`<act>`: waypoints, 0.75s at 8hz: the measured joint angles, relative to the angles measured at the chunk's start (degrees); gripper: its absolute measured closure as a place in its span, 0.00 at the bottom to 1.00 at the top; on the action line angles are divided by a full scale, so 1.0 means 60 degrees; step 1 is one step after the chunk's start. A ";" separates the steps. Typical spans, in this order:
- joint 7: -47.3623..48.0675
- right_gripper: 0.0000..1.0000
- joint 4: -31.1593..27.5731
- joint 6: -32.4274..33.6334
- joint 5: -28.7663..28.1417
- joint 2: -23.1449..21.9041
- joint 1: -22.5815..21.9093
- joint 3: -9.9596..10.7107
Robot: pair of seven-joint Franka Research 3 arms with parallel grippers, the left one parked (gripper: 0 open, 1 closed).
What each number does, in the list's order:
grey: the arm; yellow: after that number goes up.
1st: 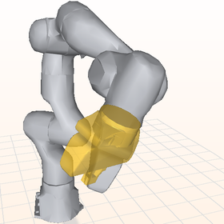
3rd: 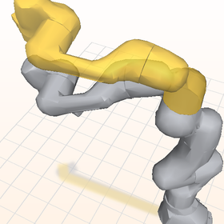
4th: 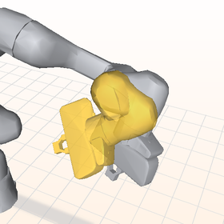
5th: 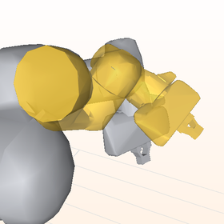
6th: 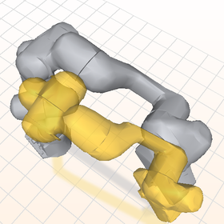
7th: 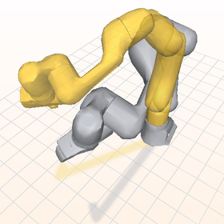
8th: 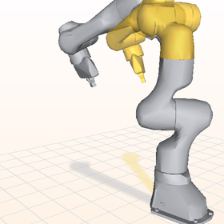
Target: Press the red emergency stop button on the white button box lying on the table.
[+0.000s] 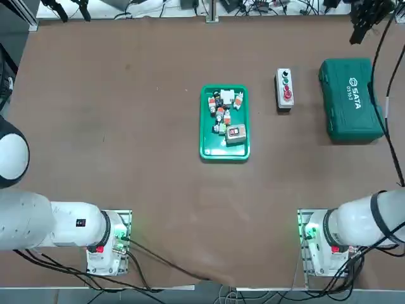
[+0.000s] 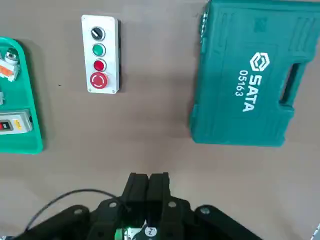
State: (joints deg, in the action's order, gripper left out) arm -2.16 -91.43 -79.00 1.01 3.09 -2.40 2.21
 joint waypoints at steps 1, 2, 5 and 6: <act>0.0001 0.98 -0.0543 -0.0553 -0.0019 0.0017 -0.0174 -0.0007; 0.0139 0.98 -0.1266 -0.1400 -0.0097 0.0000 -0.0407 -0.0021; 0.0885 0.98 -0.3666 -0.4333 -0.0422 -0.0163 -0.0906 -0.0045; 0.1273 0.98 -0.4479 -0.5472 -0.0437 -0.0202 -0.1133 -0.0051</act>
State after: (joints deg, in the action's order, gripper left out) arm 5.47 -118.31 -111.83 -1.62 1.88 -9.20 1.91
